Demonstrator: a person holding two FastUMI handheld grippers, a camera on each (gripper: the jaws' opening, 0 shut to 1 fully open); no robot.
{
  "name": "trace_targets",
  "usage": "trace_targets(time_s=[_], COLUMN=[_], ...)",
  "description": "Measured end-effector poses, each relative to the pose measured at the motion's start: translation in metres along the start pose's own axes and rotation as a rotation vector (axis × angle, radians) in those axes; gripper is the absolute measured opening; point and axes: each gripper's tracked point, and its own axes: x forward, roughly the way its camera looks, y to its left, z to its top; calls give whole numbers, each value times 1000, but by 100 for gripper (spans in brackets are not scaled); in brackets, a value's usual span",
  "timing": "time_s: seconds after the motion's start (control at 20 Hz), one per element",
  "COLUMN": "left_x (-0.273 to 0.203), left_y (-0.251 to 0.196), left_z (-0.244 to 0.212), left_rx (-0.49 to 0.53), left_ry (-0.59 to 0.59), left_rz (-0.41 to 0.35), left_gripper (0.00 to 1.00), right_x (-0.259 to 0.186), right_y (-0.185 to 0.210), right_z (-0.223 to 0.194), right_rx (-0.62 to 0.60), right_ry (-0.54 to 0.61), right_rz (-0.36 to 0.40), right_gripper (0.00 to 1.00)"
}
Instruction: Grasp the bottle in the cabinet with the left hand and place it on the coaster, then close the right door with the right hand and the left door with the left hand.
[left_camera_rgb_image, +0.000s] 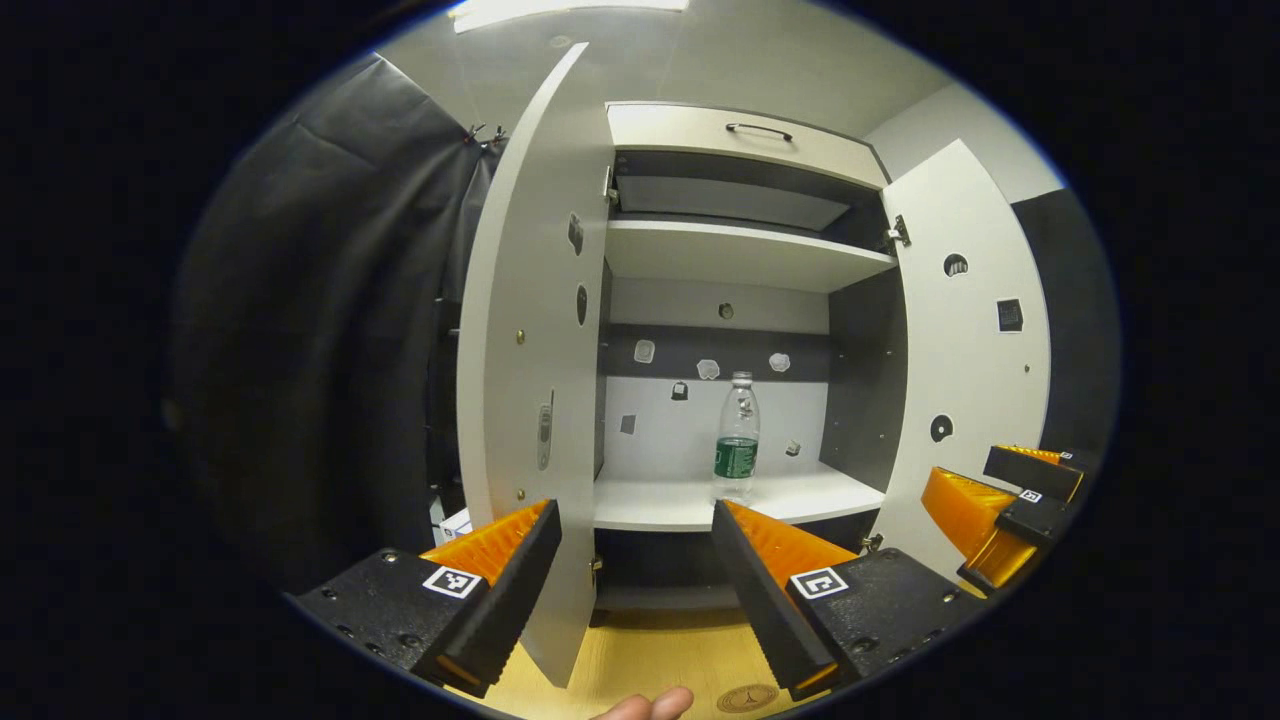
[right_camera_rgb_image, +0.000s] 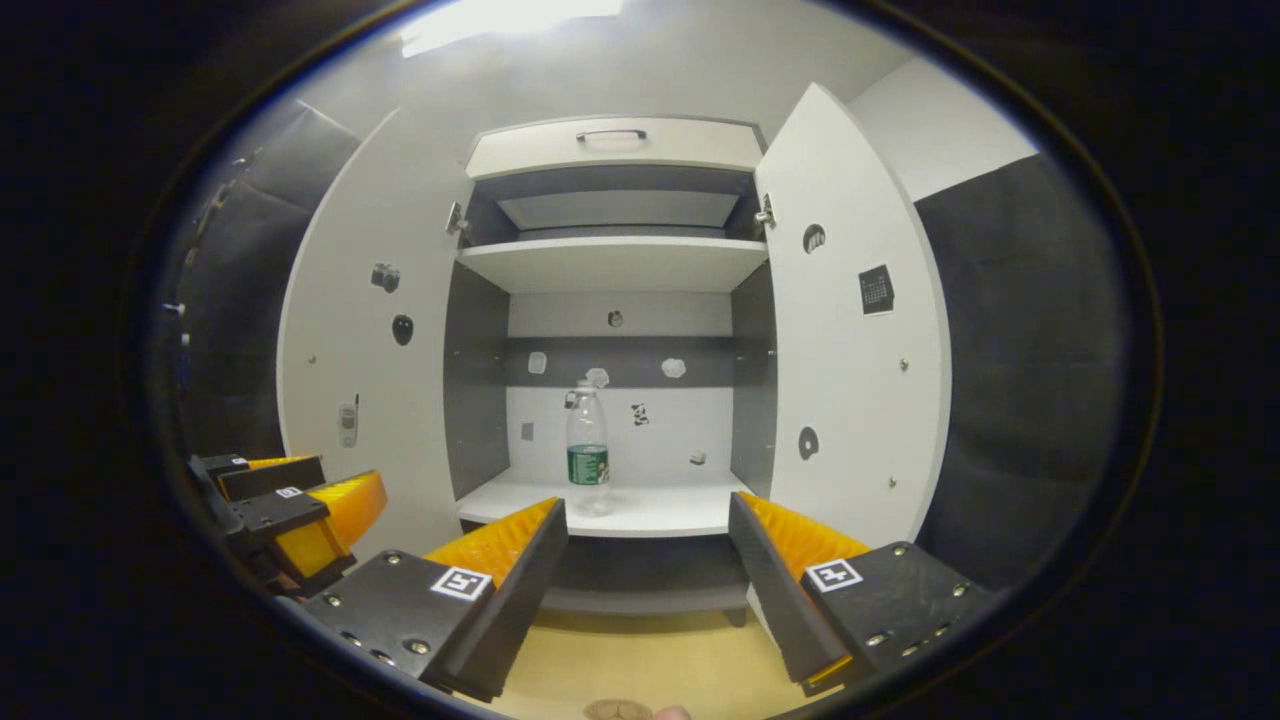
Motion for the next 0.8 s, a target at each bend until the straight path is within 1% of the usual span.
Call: trace_targets(time_s=[0.2,0.5,0.55,0.6,0.65,0.8], left_x=[18,60,69,80,89,119], left_y=[-13,-41,-46,-50,-57,-75], left_z=[-5,-11,-10,-10,-10,-11], left_rx=[16,38,41,39,34,19], left_ry=[4,1,-2,-4,-2,-10], left_rz=[-18,-64,-69,-75,-85,-121], left_gripper=[96,96,100,100,96,97], right_x=[7,18,19,21,22,28], right_y=[-7,-23,-25,-27,-29,-38], right_z=[-5,-13,-14,-15,-17,-21], right_rx=[-3,-8,-9,-10,-12,-11], right_ry=[12,35,38,41,46,64], right_rz=[-10,-33,-36,-38,-40,-54], right_gripper=[98,98,98,98,98,99])
